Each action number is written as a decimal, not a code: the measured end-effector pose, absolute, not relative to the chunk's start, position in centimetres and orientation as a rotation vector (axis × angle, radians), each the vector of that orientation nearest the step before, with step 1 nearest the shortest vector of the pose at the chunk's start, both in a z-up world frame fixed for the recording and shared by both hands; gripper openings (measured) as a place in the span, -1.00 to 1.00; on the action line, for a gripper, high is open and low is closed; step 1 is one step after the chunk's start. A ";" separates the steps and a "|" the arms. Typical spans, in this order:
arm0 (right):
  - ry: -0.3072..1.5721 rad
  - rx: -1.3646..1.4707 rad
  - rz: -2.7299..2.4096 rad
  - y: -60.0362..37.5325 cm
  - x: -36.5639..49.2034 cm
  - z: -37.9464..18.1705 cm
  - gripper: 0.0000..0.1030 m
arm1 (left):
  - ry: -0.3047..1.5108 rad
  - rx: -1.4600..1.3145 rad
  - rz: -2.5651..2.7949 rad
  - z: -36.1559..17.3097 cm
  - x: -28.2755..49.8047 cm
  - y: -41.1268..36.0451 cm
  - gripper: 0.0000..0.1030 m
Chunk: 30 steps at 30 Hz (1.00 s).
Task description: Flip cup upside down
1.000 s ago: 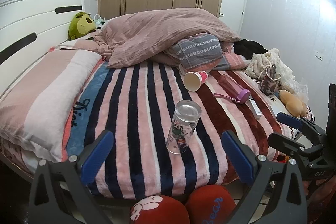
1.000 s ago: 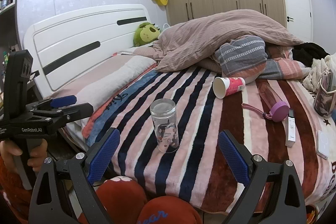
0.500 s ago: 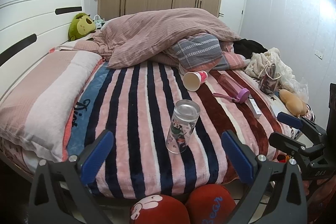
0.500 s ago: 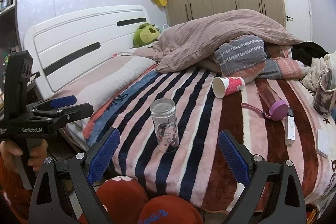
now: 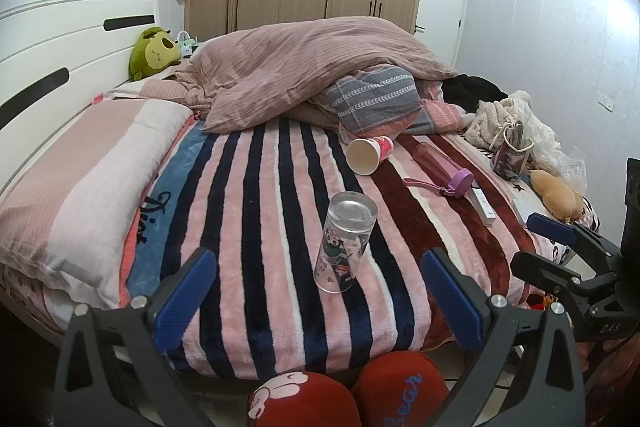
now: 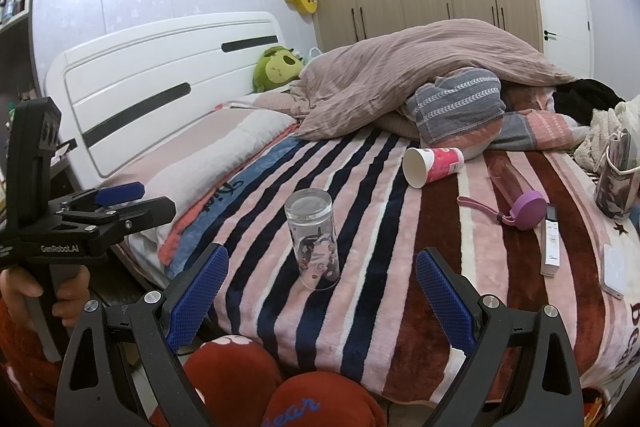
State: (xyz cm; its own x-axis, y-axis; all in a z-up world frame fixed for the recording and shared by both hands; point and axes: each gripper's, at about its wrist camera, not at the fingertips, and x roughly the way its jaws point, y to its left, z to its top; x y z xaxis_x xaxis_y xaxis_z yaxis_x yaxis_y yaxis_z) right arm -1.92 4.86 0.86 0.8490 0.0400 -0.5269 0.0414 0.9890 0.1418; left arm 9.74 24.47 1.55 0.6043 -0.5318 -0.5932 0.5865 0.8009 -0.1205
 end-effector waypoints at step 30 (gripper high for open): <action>0.556 0.154 -0.001 4.8 -2.2 0.8 0.84 | 0.656 0.094 -0.650 1.7 9.4 24.3 0.98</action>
State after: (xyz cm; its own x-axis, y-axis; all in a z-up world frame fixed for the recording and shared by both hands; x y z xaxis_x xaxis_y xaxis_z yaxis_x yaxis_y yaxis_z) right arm -2.22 4.79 0.78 0.8496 0.0408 -0.5258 0.0426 0.9885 0.1454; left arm 9.45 24.33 1.72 0.6031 -0.5321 -0.5943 0.5895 0.7992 -0.1173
